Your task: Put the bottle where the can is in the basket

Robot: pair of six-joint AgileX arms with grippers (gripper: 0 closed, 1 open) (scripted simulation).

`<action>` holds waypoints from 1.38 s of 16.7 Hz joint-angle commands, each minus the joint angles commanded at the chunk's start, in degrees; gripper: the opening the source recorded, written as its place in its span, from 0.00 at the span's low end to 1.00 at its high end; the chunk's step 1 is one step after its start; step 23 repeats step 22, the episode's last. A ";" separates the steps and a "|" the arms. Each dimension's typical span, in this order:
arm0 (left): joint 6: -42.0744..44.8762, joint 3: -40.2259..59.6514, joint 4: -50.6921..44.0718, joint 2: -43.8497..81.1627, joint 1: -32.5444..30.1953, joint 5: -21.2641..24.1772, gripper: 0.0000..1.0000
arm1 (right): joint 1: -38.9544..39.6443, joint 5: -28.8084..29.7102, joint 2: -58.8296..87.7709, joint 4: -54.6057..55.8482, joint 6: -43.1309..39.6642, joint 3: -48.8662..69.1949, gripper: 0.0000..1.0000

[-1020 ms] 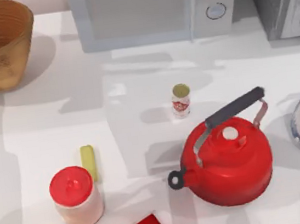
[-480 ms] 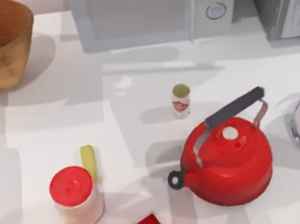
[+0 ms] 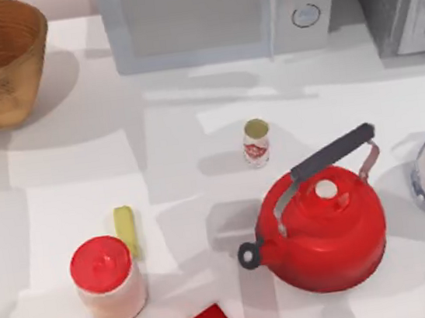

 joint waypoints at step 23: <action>0.00 0.02 0.05 0.05 -0.01 -0.01 1.00 | 0.00 0.00 0.00 0.00 0.00 0.00 1.00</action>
